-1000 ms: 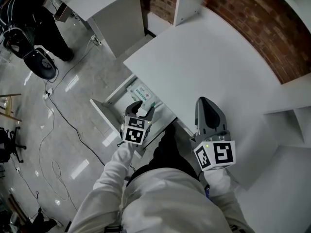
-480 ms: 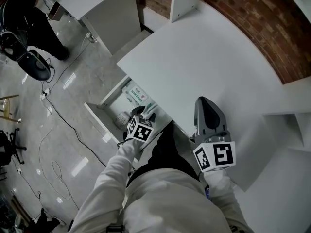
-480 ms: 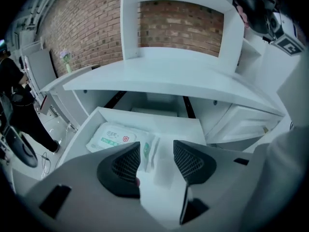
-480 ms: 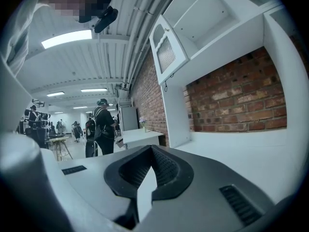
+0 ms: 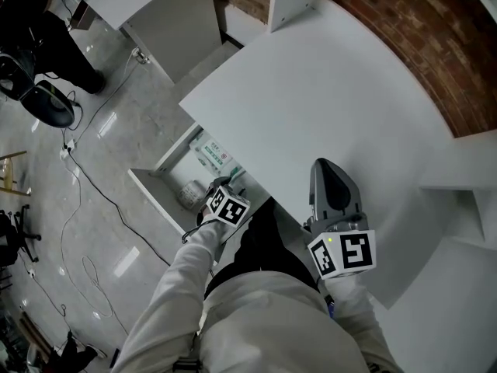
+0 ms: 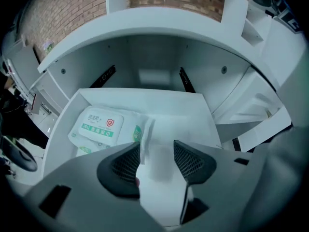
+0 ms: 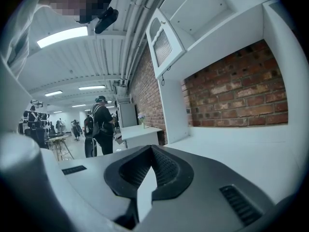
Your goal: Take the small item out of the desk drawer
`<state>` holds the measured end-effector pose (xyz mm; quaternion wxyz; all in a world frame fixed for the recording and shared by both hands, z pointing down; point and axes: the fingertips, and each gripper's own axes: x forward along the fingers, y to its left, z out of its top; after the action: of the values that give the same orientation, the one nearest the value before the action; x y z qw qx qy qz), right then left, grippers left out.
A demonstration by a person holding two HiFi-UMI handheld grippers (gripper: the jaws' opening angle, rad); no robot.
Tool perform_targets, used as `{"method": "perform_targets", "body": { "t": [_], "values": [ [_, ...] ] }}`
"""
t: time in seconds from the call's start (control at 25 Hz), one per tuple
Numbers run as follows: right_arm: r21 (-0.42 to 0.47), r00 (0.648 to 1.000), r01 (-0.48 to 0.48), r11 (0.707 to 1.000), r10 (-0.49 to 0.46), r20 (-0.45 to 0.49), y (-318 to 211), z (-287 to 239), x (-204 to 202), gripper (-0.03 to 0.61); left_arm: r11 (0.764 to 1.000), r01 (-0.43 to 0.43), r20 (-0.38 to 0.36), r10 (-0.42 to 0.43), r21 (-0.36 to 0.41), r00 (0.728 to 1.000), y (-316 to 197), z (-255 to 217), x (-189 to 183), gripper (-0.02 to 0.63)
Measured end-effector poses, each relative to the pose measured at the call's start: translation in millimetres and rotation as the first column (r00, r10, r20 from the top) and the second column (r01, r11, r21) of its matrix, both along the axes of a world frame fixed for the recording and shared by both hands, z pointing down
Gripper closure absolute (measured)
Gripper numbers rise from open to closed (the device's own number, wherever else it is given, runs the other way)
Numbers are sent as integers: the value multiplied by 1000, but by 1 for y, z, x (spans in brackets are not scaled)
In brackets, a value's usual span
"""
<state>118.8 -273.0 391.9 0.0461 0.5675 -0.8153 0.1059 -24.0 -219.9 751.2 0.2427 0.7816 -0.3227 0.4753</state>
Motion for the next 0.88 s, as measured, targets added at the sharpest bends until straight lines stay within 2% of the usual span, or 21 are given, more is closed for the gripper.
{"method": "perform_targets", "body": {
  "t": [0.28,0.64,0.88],
  "values": [
    [-22,1000,4,1000,-4,-3,-9,8,2,551,996,-32,39,36,-89,999,11,29,-1,388],
    [-48,1000,-7,999,7,-5,-16,17,7,551,985,-60,45,68,-161,997,24,50,5,387],
    [-60,1000,-13,998,13,-9,-18,21,11,551,977,-66,88,85,-205,992,33,63,0,402]
  ]
}}
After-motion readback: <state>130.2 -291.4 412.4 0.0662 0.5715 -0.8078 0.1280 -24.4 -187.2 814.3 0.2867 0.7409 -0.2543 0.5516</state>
